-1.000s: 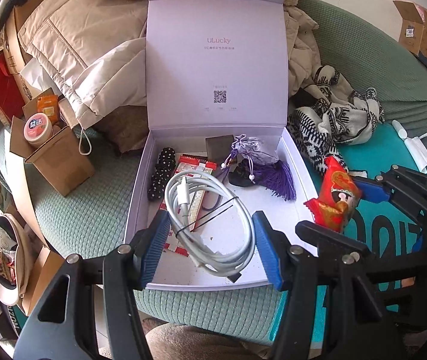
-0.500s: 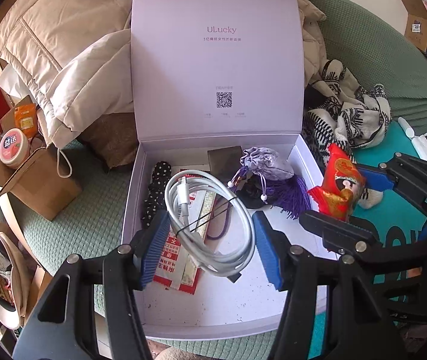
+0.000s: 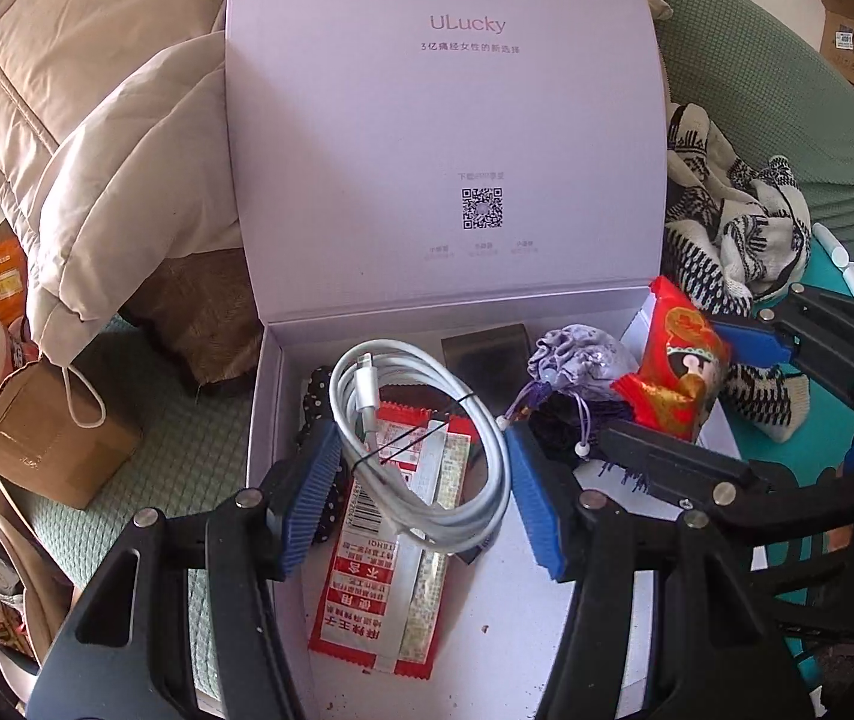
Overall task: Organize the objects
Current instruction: 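Lower the cable with left tool while right tool lowers the candy into the box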
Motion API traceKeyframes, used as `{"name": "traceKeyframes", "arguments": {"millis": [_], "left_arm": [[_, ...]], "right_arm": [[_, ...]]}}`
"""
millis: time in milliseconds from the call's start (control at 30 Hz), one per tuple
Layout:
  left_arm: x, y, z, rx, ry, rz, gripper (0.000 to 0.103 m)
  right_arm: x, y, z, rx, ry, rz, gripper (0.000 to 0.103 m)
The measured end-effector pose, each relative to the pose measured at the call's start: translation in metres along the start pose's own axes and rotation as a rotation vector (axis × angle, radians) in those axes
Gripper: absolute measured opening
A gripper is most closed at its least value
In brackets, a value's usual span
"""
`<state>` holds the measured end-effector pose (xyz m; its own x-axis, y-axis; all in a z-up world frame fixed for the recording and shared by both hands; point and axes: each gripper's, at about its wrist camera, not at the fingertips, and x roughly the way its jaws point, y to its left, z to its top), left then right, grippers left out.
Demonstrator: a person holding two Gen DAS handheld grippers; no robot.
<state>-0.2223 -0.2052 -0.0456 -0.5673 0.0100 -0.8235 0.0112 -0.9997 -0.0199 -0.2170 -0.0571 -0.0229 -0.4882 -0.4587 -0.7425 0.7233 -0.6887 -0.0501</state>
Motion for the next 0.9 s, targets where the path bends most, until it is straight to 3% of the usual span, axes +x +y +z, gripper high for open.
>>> {"name": "traceKeyframes", "arguments": {"millis": [500,900], "left_arm": [[0.042,0.010,0.017,0.060,0.044,0.001,0.055],[0.064,0.019,0.013,0.033,0.106,-0.040,0.055]], "right_arm": [[0.038,-0.002,0.011,-0.064,0.031,0.000,0.055],[0.054,0.000,0.015,-0.107,0.042,-0.010,0.055]]}}
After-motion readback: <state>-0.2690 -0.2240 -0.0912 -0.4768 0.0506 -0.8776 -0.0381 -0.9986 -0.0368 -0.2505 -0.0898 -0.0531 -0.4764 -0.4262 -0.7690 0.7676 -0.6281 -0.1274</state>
